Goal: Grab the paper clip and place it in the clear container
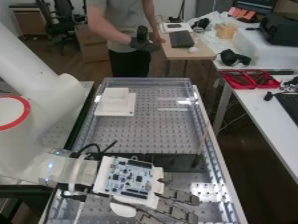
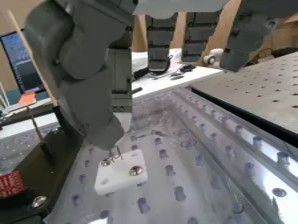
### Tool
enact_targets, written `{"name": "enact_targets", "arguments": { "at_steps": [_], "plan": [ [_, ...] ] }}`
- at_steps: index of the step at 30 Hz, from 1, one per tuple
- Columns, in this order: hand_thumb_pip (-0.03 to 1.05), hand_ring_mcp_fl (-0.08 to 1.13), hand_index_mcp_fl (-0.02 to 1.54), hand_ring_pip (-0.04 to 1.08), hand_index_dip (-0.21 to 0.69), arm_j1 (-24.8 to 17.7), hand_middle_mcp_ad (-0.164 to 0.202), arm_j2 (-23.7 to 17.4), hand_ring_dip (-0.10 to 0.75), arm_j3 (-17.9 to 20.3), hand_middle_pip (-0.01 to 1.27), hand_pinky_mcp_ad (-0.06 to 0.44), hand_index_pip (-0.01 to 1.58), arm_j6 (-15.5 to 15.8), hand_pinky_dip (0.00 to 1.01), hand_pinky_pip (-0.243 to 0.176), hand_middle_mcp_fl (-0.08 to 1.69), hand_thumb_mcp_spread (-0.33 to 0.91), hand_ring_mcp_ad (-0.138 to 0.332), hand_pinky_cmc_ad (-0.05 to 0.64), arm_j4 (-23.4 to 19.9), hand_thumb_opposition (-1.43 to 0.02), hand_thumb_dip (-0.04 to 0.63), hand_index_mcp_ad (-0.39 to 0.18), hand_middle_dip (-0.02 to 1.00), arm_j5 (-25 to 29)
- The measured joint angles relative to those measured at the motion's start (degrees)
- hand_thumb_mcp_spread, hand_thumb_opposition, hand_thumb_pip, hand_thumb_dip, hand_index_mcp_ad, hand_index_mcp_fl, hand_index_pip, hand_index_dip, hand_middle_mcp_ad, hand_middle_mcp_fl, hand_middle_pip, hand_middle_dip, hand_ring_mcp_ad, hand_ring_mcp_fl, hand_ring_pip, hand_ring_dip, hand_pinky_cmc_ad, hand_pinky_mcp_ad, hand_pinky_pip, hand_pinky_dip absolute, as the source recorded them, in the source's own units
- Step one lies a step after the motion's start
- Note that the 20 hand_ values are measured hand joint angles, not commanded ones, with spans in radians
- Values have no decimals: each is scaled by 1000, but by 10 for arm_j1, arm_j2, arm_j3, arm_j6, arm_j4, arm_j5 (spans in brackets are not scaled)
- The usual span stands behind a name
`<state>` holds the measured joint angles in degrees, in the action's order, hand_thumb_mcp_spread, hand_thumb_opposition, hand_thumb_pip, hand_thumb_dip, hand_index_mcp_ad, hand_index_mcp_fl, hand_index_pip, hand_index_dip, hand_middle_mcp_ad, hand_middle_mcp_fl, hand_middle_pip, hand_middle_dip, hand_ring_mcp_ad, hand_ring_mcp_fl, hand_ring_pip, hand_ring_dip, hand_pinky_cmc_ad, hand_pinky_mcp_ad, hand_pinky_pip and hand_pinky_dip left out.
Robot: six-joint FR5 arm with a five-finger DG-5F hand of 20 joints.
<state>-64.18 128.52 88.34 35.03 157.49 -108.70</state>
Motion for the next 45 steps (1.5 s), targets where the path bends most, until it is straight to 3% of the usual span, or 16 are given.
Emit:
{"name": "enact_targets", "arguments": {
  "at_steps": [17,30,37,45],
  "plan": [
    [644,0,393,89,108,0,24,8,112,-5,129,278,1482,-9,183,-42,40,494,119,330,0,-911,284,-202,182,-4],
    [644,0,356,89,110,-1,24,12,112,-11,129,278,1428,-14,183,-42,40,492,119,330,5,-913,284,-204,182,-4],
    [644,0,412,89,106,-2,24,15,112,-16,129,278,1494,-12,183,-42,37,492,119,330,9,-913,284,-202,182,-6],
    [639,0,532,89,80,-3,24,14,112,-12,129,278,1457,-23,183,-42,101,489,122,330,-5,-956,283,-202,182,-6]
  ]
}}
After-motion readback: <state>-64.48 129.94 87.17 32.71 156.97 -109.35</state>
